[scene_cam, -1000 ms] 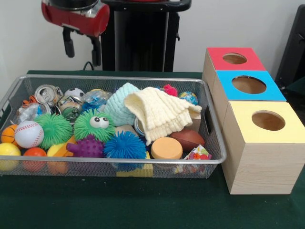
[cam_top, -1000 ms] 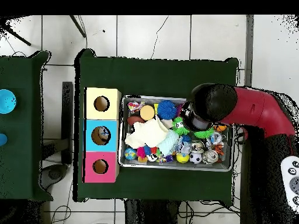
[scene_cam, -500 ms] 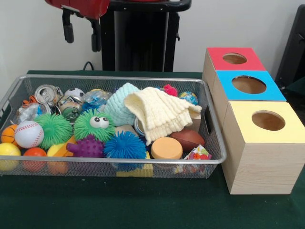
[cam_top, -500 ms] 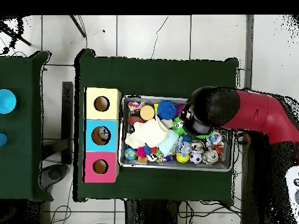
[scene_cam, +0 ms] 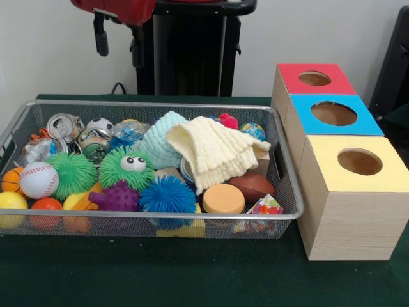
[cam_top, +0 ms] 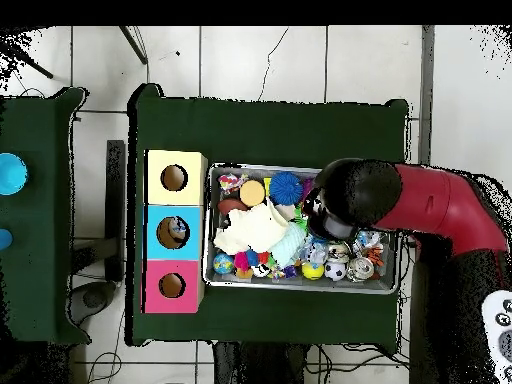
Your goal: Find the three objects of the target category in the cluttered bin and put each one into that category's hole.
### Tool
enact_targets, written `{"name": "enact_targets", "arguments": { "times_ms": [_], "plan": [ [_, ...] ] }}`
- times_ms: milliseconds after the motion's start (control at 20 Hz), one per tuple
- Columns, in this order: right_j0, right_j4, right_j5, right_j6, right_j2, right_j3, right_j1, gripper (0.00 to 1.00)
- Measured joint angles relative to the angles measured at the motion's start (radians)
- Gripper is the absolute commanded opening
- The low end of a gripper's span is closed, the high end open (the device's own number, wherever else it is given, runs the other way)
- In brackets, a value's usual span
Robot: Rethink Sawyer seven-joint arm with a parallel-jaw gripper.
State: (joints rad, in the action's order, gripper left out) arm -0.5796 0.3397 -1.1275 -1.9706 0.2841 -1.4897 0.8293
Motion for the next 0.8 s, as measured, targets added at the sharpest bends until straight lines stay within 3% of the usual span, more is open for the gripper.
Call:
{"name": "enact_targets", "arguments": {
  "times_ms": [450, 800],
  "plan": [
    [0.003, -0.006, 0.009, 0.000, 0.000, -0.076, 0.060, 1.00],
    [0.018, -0.006, 0.009, 0.000, 0.000, -0.079, 0.047, 1.00]
  ]
}}
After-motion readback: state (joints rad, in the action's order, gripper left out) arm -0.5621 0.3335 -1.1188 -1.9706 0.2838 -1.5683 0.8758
